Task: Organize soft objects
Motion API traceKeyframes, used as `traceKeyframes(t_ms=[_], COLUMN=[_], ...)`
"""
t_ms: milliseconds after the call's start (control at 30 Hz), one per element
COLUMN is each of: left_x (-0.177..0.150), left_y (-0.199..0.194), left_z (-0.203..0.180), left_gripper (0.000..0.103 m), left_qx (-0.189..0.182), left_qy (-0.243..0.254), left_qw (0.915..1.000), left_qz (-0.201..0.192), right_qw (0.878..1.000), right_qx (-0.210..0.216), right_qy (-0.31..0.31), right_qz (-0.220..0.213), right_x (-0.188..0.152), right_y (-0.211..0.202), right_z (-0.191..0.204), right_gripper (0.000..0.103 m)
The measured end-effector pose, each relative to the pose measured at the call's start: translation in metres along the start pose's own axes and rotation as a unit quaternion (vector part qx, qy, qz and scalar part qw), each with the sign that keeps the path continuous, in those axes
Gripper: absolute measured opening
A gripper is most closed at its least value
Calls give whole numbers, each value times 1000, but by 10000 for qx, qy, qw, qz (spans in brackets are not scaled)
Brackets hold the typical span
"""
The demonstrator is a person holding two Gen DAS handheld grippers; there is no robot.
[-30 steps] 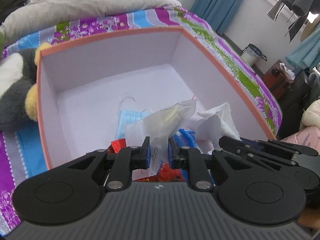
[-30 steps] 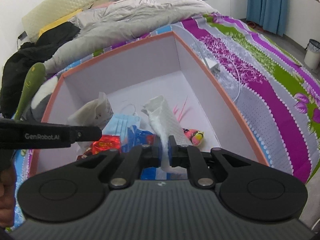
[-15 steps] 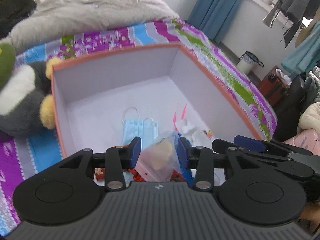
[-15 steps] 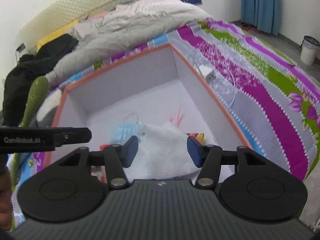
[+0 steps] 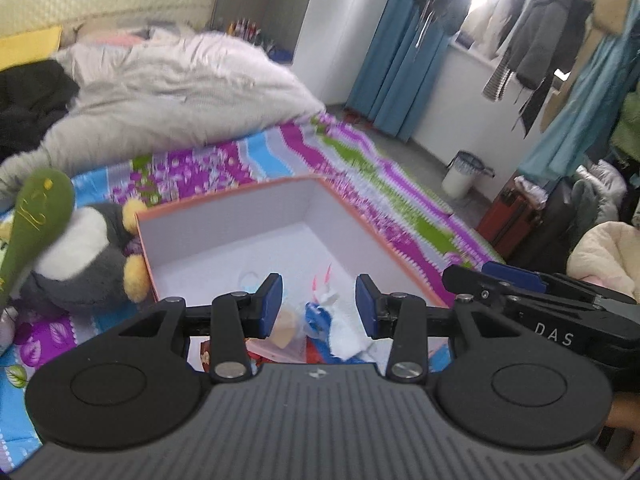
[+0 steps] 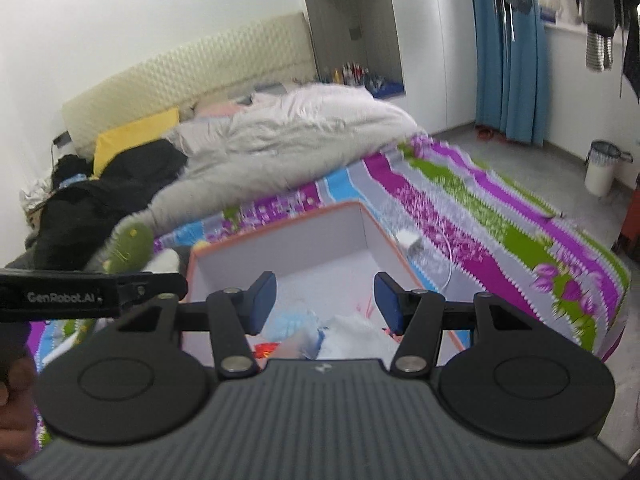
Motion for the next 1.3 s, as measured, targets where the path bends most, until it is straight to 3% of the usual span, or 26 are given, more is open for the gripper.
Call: traceKeyframes(t_ms=[300,767,1300], left_x=[-6,-42,-92], left_y=[-85,-191,-217], left_z=[-22,-46,-41], left_gripper=[46,46,47], left_qx=[-163,-350,-239], left_qy=[88,218,86], left_qw=[9987,9952,9967], left_qz=[-469,-891,-764], right_qw=[9988,9962,9963], right_qx=[-14,-108,-421], right_qy=[-94,-220,-23], right_qz=[-472,-836,-746], right_x=[7,-14,-60], right_y=[-71,-156,-163], right_z=[22,47,44], right_gripper=[57,57,57])
Point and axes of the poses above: each gripper's, at about its wrist camera, not at the fingertips, and y roughly the way its jaws point, z to its left, x to its top, the point moved 9 cm from there along y, roughly the way its jaws point, and after that the axes turned 3 degrees about -x, right-handed, at the moved point
